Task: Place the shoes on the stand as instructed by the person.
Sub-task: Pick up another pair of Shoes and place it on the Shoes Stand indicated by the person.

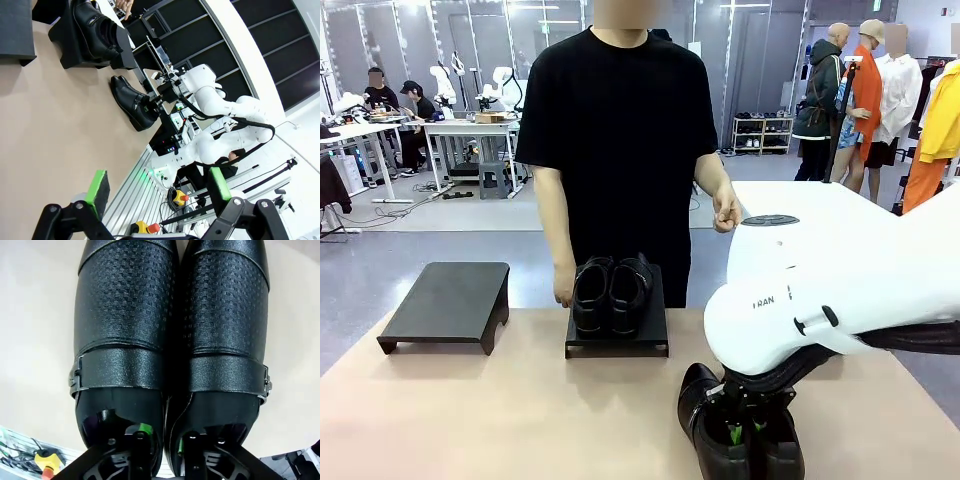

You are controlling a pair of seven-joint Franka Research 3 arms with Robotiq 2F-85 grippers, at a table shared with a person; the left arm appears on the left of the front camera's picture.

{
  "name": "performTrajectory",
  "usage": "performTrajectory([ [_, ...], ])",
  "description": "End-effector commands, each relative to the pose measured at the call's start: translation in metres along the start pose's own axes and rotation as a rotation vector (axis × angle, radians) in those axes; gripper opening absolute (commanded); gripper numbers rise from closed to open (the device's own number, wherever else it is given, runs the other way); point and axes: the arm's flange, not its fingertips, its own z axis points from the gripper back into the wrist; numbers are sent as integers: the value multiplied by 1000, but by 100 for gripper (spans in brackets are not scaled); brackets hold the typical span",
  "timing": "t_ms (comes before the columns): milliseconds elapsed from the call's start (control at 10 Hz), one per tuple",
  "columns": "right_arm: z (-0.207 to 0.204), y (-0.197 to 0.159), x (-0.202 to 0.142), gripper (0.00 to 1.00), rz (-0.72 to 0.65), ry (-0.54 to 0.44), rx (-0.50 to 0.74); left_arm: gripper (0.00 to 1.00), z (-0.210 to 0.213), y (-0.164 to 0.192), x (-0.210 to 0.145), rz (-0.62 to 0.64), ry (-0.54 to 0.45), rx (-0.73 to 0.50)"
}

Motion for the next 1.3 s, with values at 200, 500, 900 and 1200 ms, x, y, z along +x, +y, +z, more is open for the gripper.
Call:
performTrajectory([
  [200, 5, 6, 1, 0, -31, -26, -22, 100, 0, -2, 1, -6, -6, -5],
  [500, 53, -9, -1, 0, -28, -117, 19, 100, 0, -2, 1, -6, -6, -5],
  [900, 140, -46, 0, 0, -6, -270, 3, 100, 0, -2, 1, -6, -6, -5],
  [1200, 189, -83, 19, 0, 17, -349, 16, 100, 0, -2, 1, -6, -6, -5],
])
